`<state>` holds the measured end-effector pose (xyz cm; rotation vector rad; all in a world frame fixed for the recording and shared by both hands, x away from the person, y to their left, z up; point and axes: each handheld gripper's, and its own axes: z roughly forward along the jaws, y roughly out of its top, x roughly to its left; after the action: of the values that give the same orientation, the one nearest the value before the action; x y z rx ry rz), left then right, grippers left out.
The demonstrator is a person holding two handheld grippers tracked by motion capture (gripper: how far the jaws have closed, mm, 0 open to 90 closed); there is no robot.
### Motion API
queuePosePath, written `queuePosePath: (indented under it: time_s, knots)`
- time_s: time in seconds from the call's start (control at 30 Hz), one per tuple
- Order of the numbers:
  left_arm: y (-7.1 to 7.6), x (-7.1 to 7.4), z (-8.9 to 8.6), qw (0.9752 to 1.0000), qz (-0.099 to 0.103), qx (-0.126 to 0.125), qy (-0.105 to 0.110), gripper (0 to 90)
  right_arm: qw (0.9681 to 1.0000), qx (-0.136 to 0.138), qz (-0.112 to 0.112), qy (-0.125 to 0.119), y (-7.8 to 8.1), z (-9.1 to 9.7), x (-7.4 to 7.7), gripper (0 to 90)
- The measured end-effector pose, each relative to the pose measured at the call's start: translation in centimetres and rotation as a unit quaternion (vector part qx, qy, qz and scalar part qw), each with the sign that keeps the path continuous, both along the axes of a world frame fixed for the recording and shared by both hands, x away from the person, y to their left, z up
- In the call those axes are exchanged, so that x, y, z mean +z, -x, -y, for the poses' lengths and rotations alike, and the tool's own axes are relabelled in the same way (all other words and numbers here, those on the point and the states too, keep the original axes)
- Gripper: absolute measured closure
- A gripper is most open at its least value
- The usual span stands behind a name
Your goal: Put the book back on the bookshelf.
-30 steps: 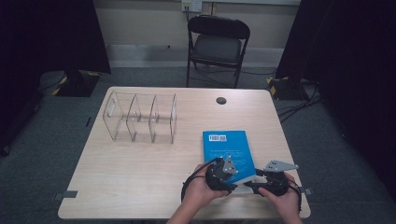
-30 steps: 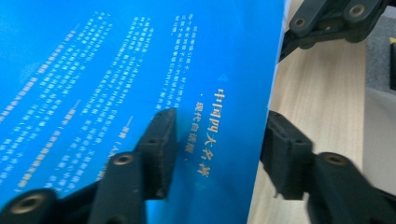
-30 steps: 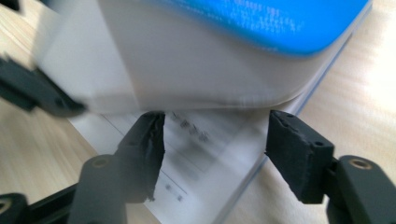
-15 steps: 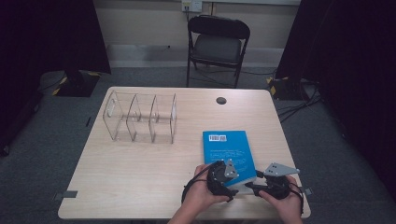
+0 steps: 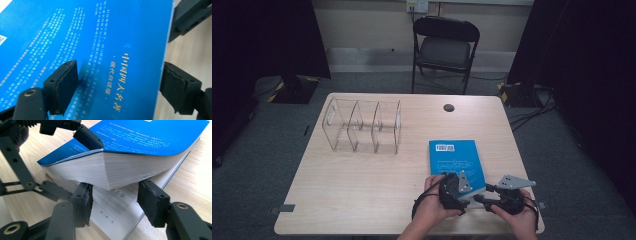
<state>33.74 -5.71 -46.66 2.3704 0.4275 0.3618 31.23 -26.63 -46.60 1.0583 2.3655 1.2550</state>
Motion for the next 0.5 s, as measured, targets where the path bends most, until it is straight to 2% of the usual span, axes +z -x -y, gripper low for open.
queuePosePath:
  time_s: [0.2,0.23,0.37,0.5]
  knots:
    - [0.00,0.14,0.01,0.9997,0.016,-0.001,-0.017,25.1,1.0000,-0.002,0.001,0.005,0.05,-0.04,0.05,46.2]
    - [-0.05,0.13,-0.07,0.9998,0.017,0.000,-0.013,27.2,1.0000,-0.001,0.002,0.005,0.06,-0.05,0.06,46.2]
    - [-0.05,0.13,-0.04,0.9997,0.017,0.000,-0.014,30.0,1.0000,-0.002,-0.002,0.001,0.01,-0.01,0.01,46.2]
    - [-0.12,0.50,0.14,0.9995,0.012,-0.003,-0.030,33.0,0.9999,-0.002,-0.009,-0.006,-0.13,0.12,-0.14,45.8]
